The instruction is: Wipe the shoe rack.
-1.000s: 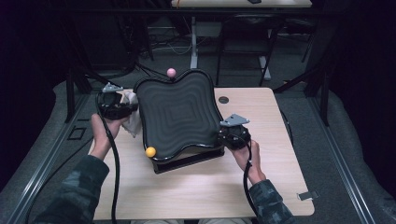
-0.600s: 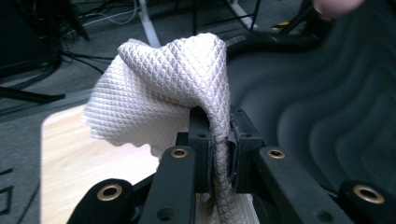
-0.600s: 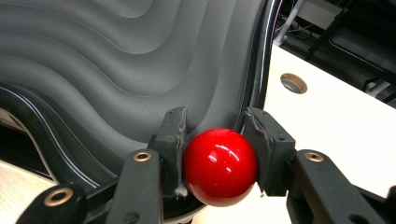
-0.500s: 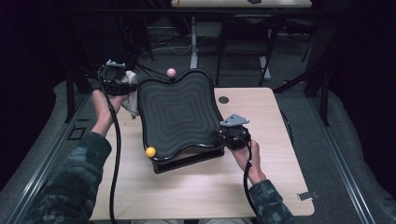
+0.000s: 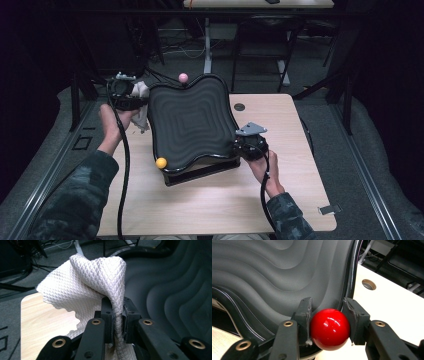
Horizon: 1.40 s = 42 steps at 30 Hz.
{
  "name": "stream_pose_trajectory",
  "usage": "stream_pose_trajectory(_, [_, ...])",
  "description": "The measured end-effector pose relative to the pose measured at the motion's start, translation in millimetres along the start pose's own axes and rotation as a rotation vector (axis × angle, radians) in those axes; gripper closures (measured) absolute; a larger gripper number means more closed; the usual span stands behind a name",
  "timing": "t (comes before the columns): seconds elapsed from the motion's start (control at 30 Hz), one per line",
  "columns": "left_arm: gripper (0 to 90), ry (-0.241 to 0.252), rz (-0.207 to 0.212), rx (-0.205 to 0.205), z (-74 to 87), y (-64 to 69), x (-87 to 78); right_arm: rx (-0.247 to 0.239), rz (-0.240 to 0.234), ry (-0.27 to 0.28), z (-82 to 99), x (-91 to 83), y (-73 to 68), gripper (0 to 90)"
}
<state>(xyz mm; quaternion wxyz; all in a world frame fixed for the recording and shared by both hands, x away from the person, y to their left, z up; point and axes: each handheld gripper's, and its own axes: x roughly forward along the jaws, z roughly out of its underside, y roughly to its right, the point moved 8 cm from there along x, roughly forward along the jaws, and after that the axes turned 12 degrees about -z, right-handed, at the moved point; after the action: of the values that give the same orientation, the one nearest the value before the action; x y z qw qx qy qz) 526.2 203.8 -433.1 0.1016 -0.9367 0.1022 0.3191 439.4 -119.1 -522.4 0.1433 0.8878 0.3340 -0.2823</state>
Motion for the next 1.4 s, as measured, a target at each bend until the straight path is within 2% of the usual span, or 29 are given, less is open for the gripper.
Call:
stream_pose_trajectory(0.2, [82.1,-0.001,-0.012,0.006,14.5,6.8,-7.2,0.0,0.0,0.0,0.0,0.0,0.1,59.4])
stream_pose_trajectory(0.37, [82.0,0.002,0.019,0.005,28.0,12.7,-12.8,-0.002,-0.001,-0.002,0.0,-0.1,0.1,59.4])
stream_pose_trajectory(0.4, [82.1,0.005,0.023,0.006,30.5,13.9,-14.1,-0.002,0.019,0.002,-0.3,0.1,1.0,59.4])
stream_pose_trajectory(0.43, [82.0,0.002,0.034,0.006,33.0,15.3,-15.5,-0.002,0.0,-0.008,0.2,-0.4,0.0,59.4])
stream_pose_trajectory(0.57, [82.0,0.008,0.051,0.005,43.1,19.3,-20.0,-0.002,0.0,-0.007,0.2,-0.3,0.0,59.4])
stream_pose_trajectory(0.73, [82.0,0.018,0.082,-0.015,55.4,24.1,-25.3,0.002,-0.001,-0.002,0.0,0.0,-0.2,59.4])
stream_pose_trajectory(0.9, [82.0,0.015,0.126,-0.028,70.6,34.3,-30.4,0.001,0.003,-0.002,0.0,-0.1,-0.1,59.4])
stream_pose_trajectory(0.97, [82.1,0.014,0.134,-0.012,76.3,36.8,-32.2,0.001,0.003,-0.002,0.1,-0.1,0.0,59.4])
stream_pose_trajectory(1.13, [82.1,0.015,0.156,-0.018,93.0,40.5,-35.5,0.0,0.002,-0.001,0.0,-0.1,-0.1,59.4])
stream_pose_trajectory(1.3, [82.1,0.02,0.176,-0.049,112.9,42.8,-40.4,0.002,0.004,-0.002,0.0,0.0,-0.1,59.4])
stream_pose_trajectory(1.4, [82.1,0.018,0.191,-0.082,123.5,43.9,-42.0,0.001,0.006,-0.001,-0.1,0.0,0.0,59.4])
